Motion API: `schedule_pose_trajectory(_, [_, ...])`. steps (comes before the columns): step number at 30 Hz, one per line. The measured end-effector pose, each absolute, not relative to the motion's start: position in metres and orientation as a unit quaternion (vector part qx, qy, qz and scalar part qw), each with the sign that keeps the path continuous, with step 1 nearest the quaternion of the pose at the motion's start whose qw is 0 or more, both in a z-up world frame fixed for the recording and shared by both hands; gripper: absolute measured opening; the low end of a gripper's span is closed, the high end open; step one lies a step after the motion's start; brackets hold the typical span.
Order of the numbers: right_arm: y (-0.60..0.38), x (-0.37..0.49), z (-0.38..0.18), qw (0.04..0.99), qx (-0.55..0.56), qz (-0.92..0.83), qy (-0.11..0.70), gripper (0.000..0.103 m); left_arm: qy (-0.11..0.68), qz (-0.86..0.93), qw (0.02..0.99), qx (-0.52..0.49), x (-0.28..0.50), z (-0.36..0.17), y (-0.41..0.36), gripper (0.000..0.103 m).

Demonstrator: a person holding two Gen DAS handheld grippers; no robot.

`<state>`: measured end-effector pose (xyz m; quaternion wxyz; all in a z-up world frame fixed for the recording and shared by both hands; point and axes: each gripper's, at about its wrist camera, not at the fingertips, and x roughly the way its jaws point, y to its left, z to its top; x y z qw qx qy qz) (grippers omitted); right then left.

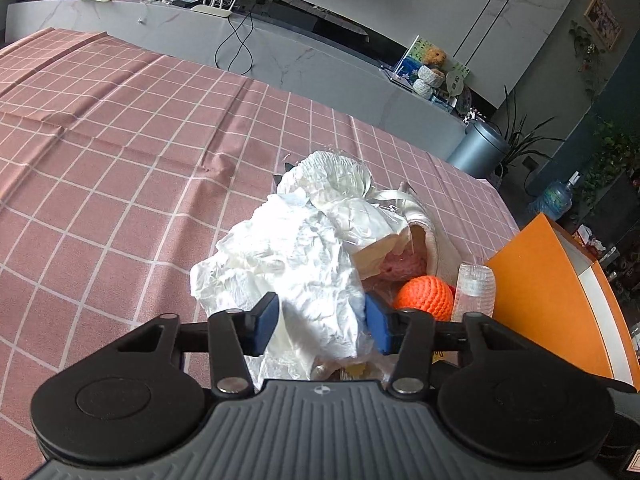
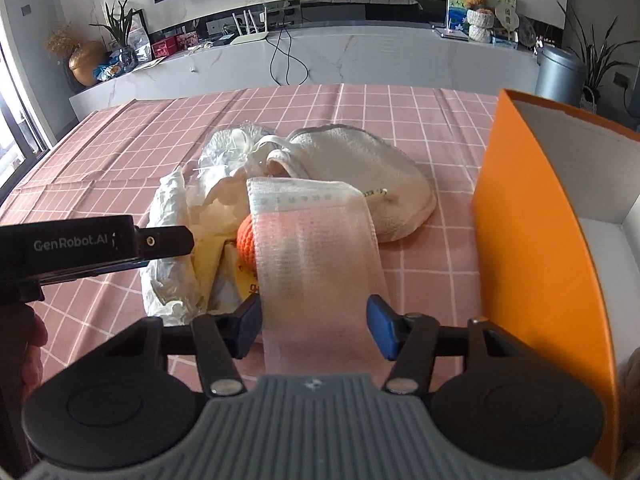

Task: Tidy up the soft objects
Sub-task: 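Grasp the white tissue with the left tool while the right tool grips the plastic bag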

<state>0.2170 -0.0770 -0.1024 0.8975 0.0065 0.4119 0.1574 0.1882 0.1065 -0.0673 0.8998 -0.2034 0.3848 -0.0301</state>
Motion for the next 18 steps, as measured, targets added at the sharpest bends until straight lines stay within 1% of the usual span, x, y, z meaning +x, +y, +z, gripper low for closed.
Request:
schedule_pose_trajectory(2, [-0.078, 0.218, -0.106, 0.891, 0.018, 0.167, 0.422, 0.041, 0.384, -0.032, 0.9, -0.203, 0.187, -0.069, 0.106, 0.039])
schedule_pose_trajectory(3, [-0.078, 0.217, -0.108, 0.889, 0.023, 0.169, 0.425, 0.038, 0.384, -0.031, 0.9, -0.202, 0.185, -0.069, 0.106, 0.034])
schedule_pose_trajectory(5, [-0.08, 0.216, -0.11, 0.887, 0.029, 0.174, 0.426, 0.017, 0.383, -0.028, 0.902, -0.199, 0.182, -0.068, 0.106, 0.028])
schedule_pose_trajectory(6, [-0.08, 0.216, -0.11, 0.887, 0.028, 0.175, 0.426, 0.012, 0.382, -0.028, 0.902, -0.198, 0.18, -0.067, 0.106, 0.025])
schedule_pose_trajectory(7, [-0.081, 0.215, -0.11, 0.886, 0.028, 0.176, 0.427, 0.004, 0.382, -0.027, 0.903, -0.196, 0.178, -0.066, 0.106, 0.024])
schedule_pose_trajectory(8, [-0.082, 0.215, -0.111, 0.885, 0.031, 0.178, 0.428, 0.0, 0.379, -0.024, 0.905, -0.192, 0.175, -0.065, 0.106, 0.023])
schedule_pose_trajectory(10, [-0.083, 0.213, -0.109, 0.886, 0.033, 0.176, 0.429, 0.0, 0.372, -0.02, 0.91, -0.185, 0.169, -0.061, 0.106, 0.022])
schedule_pose_trajectory(18, [-0.095, 0.193, -0.092, 0.897, 0.034, 0.175, 0.404, 0.0, 0.349, -0.017, 0.92, -0.178, 0.138, -0.042, 0.105, 0.022])
